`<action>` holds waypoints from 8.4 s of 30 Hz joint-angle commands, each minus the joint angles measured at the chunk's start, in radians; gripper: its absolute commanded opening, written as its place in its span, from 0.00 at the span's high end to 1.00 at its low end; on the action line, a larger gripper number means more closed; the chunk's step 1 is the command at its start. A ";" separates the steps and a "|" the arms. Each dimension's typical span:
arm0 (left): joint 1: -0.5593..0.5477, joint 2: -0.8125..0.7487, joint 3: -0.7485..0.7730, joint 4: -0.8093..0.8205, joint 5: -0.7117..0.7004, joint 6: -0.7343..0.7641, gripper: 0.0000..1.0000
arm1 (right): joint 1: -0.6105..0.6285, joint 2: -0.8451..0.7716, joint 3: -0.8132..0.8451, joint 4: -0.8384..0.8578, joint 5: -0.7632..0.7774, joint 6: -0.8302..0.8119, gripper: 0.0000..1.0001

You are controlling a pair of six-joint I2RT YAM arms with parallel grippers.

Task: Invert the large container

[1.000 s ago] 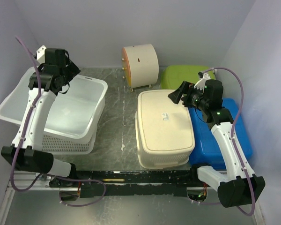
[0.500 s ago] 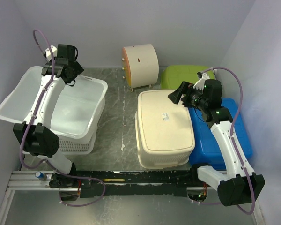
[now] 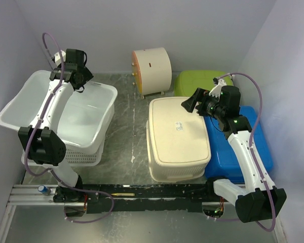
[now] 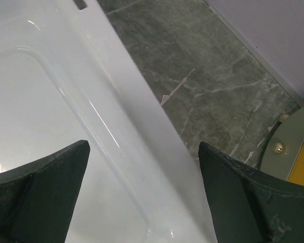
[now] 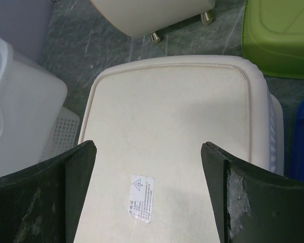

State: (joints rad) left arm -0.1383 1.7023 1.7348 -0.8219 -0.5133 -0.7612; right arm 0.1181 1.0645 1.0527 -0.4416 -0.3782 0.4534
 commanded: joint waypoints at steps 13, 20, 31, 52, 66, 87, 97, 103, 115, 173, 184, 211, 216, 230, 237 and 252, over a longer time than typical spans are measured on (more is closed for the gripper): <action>-0.013 -0.461 -0.453 -0.056 0.121 -0.058 0.01 | 0.003 0.022 -0.022 0.030 -0.040 0.009 0.14; -0.014 -0.365 -0.281 -0.088 0.010 0.024 0.00 | 0.002 0.035 -0.037 0.082 -0.094 0.052 0.15; -0.010 -0.182 -0.242 -0.056 0.065 -0.009 0.16 | 0.003 -0.035 -0.038 -0.012 -0.036 0.001 0.14; -0.146 -0.297 0.164 0.201 0.634 0.056 0.93 | 0.003 -0.021 -0.006 0.004 -0.023 0.017 0.14; -0.115 -0.450 -0.473 1.395 0.851 -0.463 0.93 | 0.003 -0.058 -0.015 -0.013 0.003 0.007 0.14; -0.093 -0.519 -0.866 2.039 0.657 -0.516 0.93 | 0.003 -0.068 -0.020 -0.018 -0.005 0.006 0.14; -0.095 -0.507 -0.870 2.333 0.603 -0.440 0.93 | 0.003 -0.055 -0.019 -0.002 -0.017 0.018 0.15; -0.083 -0.348 -0.950 2.634 0.418 -0.480 0.93 | 0.002 -0.054 -0.034 0.008 -0.024 0.024 0.15; -0.005 -0.300 -1.080 2.637 0.409 -0.395 0.93 | 0.003 -0.066 -0.036 -0.013 -0.021 0.003 0.15; 0.313 -0.667 -1.088 0.949 0.864 -0.582 0.01 | 0.004 -0.047 -0.074 0.011 -0.057 0.014 0.14; 0.313 -0.594 -0.934 0.572 0.871 -0.443 0.01 | 0.003 -0.051 -0.087 0.010 -0.055 0.001 0.15; 0.313 -0.668 -0.827 0.080 0.808 -0.088 0.03 | 0.003 -0.019 -0.103 0.050 -0.076 0.030 0.15; 0.314 -0.701 -0.736 0.035 0.789 -0.020 0.02 | 0.003 -0.014 -0.100 0.051 -0.081 0.031 0.15; 0.262 -0.914 -0.487 -0.518 0.235 0.151 0.07 | 0.057 -0.007 -0.084 0.156 -0.221 0.053 0.17; 0.262 -0.837 -0.331 -0.530 0.306 0.110 0.03 | 0.786 0.140 0.124 0.157 0.180 -0.111 0.15; 0.261 -0.708 -0.134 -0.485 0.335 0.066 0.04 | 1.400 0.636 0.257 0.315 0.631 -0.329 0.15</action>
State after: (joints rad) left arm 0.1280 1.0508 1.6154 -1.3151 -0.1711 -0.6712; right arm 1.4899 1.6562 1.2774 -0.1947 0.1326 0.1989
